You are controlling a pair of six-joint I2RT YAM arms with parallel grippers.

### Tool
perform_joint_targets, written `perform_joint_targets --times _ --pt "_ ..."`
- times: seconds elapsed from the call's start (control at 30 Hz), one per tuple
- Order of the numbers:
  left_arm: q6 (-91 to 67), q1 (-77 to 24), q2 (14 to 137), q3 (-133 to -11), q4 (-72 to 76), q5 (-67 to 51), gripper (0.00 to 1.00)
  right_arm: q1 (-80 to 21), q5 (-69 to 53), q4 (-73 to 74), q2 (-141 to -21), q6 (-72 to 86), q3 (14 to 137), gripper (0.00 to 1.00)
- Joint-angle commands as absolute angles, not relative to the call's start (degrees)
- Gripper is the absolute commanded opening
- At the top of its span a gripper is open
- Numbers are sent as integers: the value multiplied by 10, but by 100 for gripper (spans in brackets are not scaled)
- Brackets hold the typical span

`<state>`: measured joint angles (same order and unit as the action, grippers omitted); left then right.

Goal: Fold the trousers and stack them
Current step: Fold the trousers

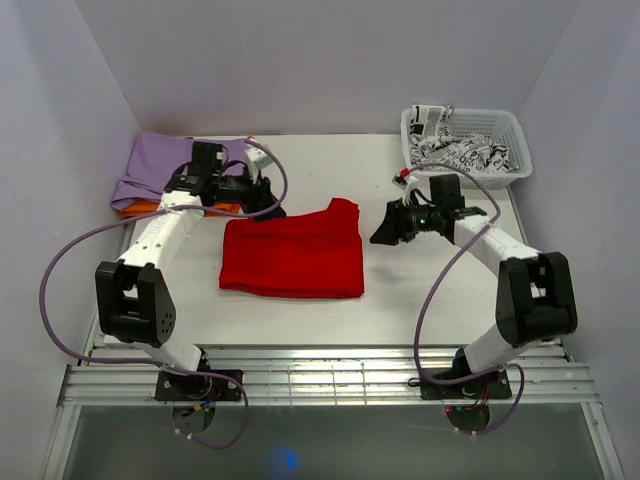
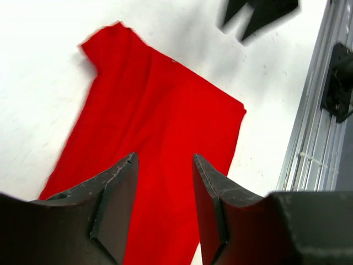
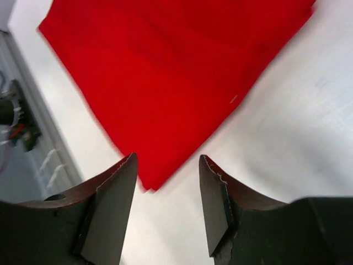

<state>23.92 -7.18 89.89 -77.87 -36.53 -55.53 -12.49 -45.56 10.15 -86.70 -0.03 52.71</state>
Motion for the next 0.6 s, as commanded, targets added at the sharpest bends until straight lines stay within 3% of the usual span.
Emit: perform_joint_targets --times 0.0,0.03,0.17,0.57 --pt "238 -172 917 -731 -313 -497 54 -124 -398 105 -971 -84 688 54" --pt "259 -230 913 -714 -296 -476 54 -124 -395 121 -995 -105 759 54" --pt "284 -324 920 -648 -186 -411 57 -124 -423 150 -1091 -200 846 54" --pt "161 -361 1042 -686 -53 -459 63 -135 -486 201 -1216 -362 939 56"
